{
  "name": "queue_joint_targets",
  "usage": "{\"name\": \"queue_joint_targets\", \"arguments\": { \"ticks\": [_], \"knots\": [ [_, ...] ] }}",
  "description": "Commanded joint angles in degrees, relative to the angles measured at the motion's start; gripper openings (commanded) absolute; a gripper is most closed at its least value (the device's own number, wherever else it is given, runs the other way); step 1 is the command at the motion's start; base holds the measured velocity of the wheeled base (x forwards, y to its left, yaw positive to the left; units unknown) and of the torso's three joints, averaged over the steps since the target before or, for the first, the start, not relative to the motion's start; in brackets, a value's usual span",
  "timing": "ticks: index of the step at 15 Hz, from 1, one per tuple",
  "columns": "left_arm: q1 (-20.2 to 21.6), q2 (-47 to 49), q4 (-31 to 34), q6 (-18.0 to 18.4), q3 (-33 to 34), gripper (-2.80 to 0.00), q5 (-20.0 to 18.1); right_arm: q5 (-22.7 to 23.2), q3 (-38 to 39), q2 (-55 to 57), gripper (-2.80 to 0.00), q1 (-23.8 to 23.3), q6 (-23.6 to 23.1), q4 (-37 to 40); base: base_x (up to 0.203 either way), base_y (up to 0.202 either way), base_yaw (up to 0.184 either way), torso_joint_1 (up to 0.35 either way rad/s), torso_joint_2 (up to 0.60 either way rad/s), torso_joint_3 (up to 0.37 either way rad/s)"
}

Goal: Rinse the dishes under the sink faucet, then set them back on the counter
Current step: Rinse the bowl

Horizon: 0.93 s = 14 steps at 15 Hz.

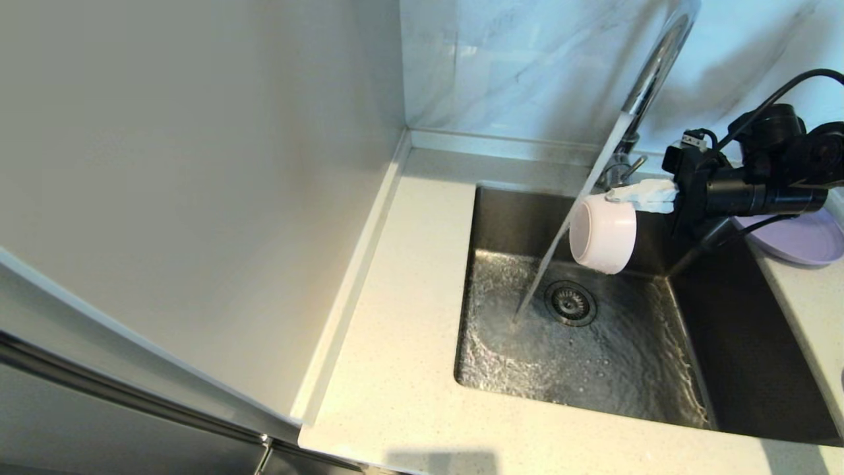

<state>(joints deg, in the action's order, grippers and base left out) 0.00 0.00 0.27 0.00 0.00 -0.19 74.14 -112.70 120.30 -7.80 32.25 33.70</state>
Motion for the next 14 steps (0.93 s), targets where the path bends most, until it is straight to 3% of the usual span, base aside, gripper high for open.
{"name": "queue_joint_targets", "arguments": {
  "ticks": [1, 4, 7, 10, 14],
  "knots": [
    [0.00, 0.00, 0.00, 0.00, 0.00, -2.80, -0.02, 0.48, -0.03, -0.52, -2.80, 0.92, 3.28, -2.67, 0.000, 0.000, 0.000, 0.000, 0.00, 0.000],
    [0.00, 0.00, 0.00, 0.00, 0.00, -2.80, -0.08, 0.46, 0.03, -0.57, -2.80, 1.48, 11.70, -10.30, 0.000, 0.000, 0.000, 0.000, 0.00, 0.000],
    [0.00, 0.00, 0.00, 0.00, 0.00, -2.80, -0.08, 0.31, 0.03, 0.00, -2.80, 1.92, 16.56, -15.27, 0.000, 0.000, 0.000, 0.000, 0.00, 0.000],
    [0.00, 0.00, 0.00, 0.00, 0.00, -2.80, 0.01, -0.71, 0.19, 0.20, -2.80, 0.68, 16.62, -15.26, 0.000, 0.000, 0.000, 0.000, 0.00, 0.000],
    [0.00, 0.00, 0.00, 0.00, 0.00, -2.80, 0.01, -0.99, 0.87, 0.18, -2.80, -5.22, 16.54, -15.24, 0.000, 0.000, 0.000, 0.000, 0.00, 0.000]
  ]
}}
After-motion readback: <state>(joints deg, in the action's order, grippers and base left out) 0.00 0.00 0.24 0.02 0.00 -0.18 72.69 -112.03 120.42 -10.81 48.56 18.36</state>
